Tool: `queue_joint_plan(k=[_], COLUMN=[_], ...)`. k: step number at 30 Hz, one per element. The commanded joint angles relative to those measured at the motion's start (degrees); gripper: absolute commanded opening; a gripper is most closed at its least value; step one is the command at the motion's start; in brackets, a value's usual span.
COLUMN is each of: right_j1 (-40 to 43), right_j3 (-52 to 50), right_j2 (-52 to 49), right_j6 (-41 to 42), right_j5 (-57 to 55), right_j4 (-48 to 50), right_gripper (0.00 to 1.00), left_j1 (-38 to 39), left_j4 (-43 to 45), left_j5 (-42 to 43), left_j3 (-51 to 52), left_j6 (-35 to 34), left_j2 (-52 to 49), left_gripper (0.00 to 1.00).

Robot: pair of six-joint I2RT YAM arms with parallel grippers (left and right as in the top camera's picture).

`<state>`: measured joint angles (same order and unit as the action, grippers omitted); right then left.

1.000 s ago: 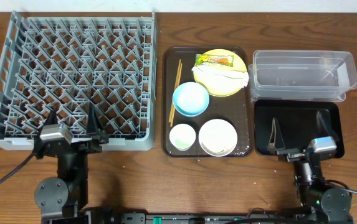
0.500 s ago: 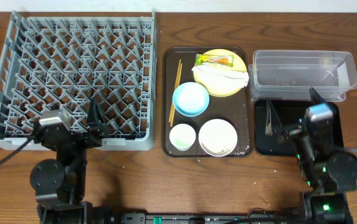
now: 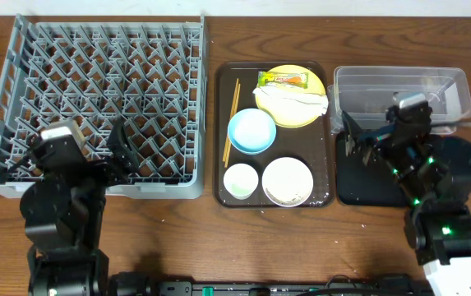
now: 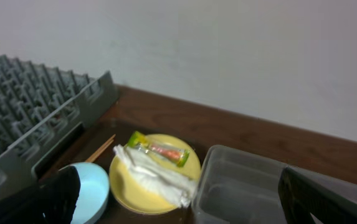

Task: Sort waste into correct bins and load items into the dishwasher
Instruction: 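Raise both arms and move the right gripper toward the yellow plate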

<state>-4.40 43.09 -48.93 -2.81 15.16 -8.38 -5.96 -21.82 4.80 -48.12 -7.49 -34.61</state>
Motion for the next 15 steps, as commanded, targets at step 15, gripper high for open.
queue_joint_plan(k=[15], right_j1=[-0.81], right_j3=[17.25], right_j2=[-12.72], right_j6=[-0.72], right_j5=[7.63], right_j4=[-14.78], right_gripper=[0.99], left_j1=[-0.17], left_j4=[-18.36], left_j5=[0.79], left_j3=[-18.82], left_j6=[-0.31], left_j2=[-14.10], left_gripper=[0.90])
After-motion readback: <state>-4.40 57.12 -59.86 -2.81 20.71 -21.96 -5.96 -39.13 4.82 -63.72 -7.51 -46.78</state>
